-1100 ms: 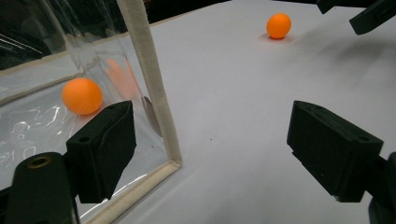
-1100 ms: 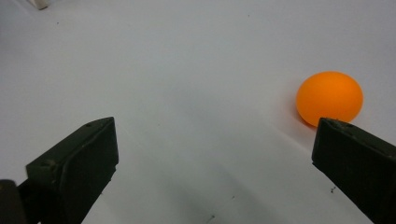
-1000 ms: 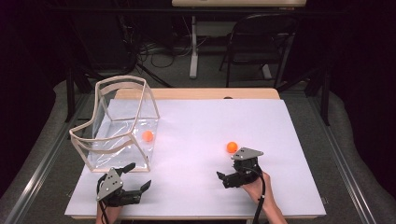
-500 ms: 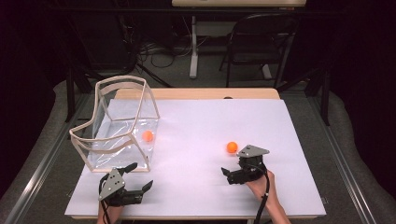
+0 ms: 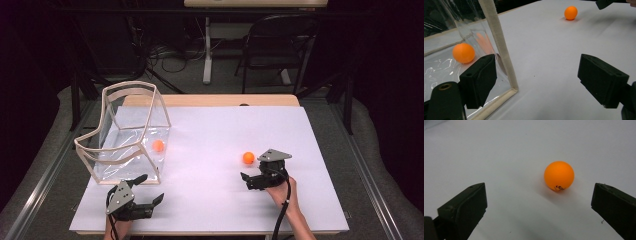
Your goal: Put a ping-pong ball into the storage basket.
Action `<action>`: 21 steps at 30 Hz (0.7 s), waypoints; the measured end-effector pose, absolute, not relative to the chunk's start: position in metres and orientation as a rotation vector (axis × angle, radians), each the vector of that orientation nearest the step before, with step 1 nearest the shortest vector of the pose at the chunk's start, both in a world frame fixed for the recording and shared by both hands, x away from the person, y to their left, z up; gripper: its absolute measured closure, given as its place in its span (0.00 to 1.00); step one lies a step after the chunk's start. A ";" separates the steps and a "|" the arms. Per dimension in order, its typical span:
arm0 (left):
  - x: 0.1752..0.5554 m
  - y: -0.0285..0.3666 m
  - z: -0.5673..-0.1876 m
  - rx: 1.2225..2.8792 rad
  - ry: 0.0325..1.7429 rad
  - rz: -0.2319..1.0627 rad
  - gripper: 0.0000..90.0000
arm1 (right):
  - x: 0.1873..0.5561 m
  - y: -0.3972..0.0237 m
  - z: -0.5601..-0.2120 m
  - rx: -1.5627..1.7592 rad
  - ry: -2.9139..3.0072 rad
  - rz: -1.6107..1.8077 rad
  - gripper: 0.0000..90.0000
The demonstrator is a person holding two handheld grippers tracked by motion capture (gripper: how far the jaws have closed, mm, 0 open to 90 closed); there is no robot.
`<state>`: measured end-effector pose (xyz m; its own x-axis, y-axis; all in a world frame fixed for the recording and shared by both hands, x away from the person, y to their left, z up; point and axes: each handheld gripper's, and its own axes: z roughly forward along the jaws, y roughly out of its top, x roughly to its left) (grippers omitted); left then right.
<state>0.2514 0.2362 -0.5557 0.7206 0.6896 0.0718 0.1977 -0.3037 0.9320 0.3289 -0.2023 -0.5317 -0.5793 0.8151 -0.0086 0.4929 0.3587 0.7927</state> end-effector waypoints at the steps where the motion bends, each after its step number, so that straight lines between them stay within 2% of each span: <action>1: 0.251 0.236 -0.556 1.853 0.689 0.574 0.17 | 0.330 -0.203 -0.531 1.145 2.226 1.085 0.00; 21: 0.252 0.236 -0.555 1.853 0.690 0.576 0.17 | 0.365 -0.191 -0.542 1.199 2.250 1.035 0.00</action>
<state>0.2517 0.2363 -0.5553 0.7202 0.6897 0.0743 0.1958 -0.3048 0.9321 0.3655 -0.1913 -0.5424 -0.5594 0.8289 0.0047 0.5429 0.3622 0.7577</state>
